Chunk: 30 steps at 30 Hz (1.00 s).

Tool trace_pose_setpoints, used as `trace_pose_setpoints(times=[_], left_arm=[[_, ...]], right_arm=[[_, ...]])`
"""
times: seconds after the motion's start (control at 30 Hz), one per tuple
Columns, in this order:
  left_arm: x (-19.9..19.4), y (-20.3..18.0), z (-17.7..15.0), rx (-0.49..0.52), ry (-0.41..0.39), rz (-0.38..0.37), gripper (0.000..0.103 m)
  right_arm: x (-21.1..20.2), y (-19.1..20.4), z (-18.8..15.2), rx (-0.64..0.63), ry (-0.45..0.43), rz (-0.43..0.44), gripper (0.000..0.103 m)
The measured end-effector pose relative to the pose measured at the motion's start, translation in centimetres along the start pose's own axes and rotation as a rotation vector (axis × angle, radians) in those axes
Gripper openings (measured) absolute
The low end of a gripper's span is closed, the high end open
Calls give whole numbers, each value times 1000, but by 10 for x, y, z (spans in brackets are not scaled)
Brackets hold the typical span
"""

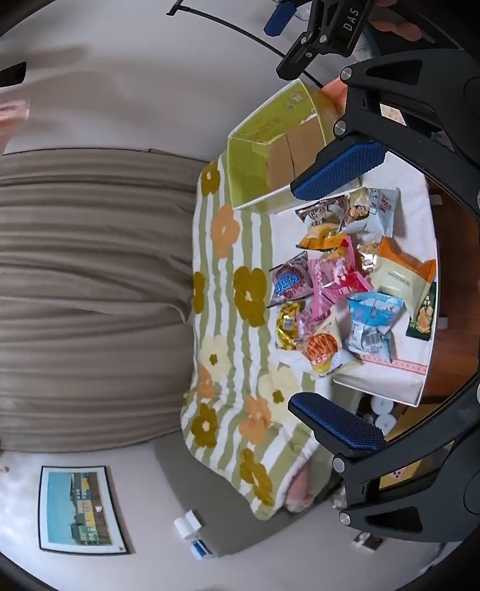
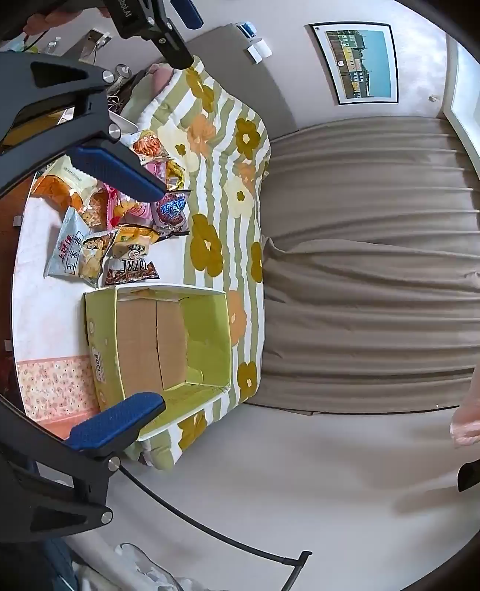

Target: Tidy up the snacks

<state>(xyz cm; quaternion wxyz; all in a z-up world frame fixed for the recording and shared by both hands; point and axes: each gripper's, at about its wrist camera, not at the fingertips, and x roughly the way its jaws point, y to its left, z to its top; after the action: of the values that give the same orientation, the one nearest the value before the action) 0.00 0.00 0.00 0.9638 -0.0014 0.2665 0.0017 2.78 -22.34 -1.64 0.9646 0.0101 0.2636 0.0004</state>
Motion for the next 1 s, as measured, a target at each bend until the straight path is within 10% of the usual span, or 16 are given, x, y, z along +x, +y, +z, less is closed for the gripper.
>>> trace_pose_setpoints(times=[1.0], left_arm=[[-6,-11,-1,21,-42,50,103]], right_arm=[[4,-9,0,21,4,-10,102]])
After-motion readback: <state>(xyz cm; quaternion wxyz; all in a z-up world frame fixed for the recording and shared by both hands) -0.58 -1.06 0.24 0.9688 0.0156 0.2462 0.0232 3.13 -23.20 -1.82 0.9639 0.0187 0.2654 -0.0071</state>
